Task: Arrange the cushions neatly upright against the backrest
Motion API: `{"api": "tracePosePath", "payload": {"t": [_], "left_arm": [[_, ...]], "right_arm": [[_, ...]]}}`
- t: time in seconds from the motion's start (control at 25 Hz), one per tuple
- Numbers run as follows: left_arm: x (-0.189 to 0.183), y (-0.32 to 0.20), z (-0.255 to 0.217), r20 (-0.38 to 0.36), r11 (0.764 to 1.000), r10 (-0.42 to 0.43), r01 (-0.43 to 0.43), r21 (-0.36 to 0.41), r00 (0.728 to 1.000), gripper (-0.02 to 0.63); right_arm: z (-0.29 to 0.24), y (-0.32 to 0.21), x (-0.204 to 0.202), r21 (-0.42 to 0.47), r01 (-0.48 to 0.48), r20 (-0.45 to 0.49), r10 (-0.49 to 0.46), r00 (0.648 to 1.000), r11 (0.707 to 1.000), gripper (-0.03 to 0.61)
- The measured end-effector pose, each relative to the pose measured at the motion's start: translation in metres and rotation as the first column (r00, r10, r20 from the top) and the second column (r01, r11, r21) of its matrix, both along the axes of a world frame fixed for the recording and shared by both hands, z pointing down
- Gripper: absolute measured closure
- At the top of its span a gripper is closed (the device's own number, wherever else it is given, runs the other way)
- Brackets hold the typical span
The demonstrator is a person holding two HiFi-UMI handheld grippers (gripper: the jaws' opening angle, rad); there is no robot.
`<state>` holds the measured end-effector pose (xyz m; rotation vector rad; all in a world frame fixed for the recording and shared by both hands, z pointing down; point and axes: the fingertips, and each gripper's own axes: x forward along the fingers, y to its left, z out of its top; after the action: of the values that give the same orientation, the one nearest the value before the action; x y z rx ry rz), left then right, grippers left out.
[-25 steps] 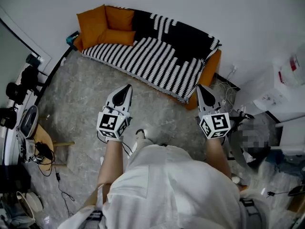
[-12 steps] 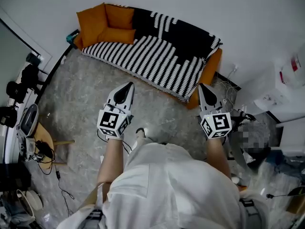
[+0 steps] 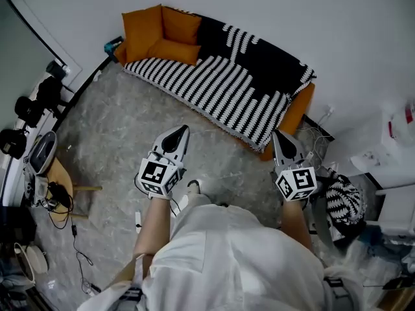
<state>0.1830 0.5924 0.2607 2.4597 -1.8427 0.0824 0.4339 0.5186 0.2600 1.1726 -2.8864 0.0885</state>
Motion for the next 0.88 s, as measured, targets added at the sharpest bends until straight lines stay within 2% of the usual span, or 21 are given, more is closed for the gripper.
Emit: {"api": "tracePosePath", "payload": {"t": [0.32,0.48,0.6,0.88], "left_arm": [[-0.063,-0.007,0.01,-0.029,0.998,-0.069,0.068,-0.017,0.997,0.597],[-0.111,-0.015,0.008,-0.036,0.996,-0.094,0.093,-0.014,0.995,0.595],[-0.153,-0.022,0.005,-0.04,0.995,-0.104,0.104,-0.011,0.994,0.595],[-0.232,-0.04,0.006,-0.039,0.996,-0.087,0.087,-0.008,0.995,0.594]], "right_arm": [[0.007,-0.023,-0.072,-0.02,0.071,-0.042,-0.072,0.997,0.997,0.571],[0.004,-0.039,-0.121,-0.022,0.095,-0.05,-0.096,0.994,0.995,0.571],[-0.001,-0.051,-0.16,-0.032,0.101,-0.022,-0.102,0.995,0.994,0.571],[0.0,-0.065,-0.245,-0.026,0.114,-0.034,-0.115,0.993,0.993,0.571]]}}
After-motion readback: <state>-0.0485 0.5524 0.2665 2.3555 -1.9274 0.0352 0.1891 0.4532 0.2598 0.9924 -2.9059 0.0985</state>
